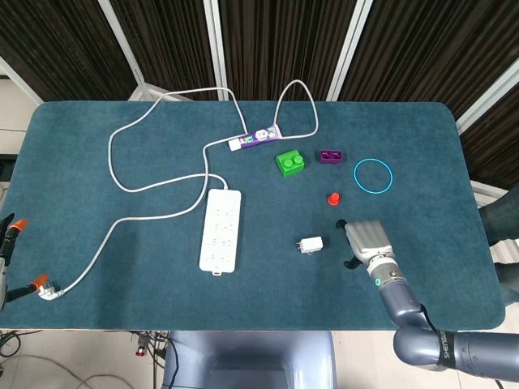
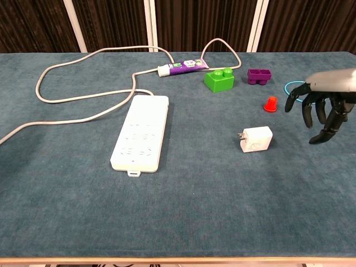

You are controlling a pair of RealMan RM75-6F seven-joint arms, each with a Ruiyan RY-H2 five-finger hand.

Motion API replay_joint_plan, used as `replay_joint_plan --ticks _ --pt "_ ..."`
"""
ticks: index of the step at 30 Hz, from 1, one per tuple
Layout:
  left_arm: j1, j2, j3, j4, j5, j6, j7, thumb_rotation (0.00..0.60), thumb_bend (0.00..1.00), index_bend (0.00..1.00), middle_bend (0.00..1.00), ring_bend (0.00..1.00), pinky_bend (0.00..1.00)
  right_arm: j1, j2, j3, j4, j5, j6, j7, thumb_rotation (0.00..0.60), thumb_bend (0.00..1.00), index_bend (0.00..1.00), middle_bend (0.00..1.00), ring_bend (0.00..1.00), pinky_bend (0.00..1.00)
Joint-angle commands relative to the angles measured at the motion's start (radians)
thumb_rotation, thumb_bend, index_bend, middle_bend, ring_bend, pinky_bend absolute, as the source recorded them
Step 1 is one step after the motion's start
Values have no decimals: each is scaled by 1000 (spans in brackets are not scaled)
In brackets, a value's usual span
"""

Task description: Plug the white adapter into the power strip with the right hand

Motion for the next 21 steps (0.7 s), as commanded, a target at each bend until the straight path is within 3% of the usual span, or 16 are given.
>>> replay_joint_plan --ticks 1,21 --pt "0 0 -1 0 0 1 0 600 102 125 0 0 0 4 -5 -12 4 7 -7 -13 600 263 241 461 469 604" --pt "0 -1 -2 -1 -1 2 2 600 102 125 0 0 0 14 -43 -42 4 19 -35 -23 600 263 251 461 469 604"
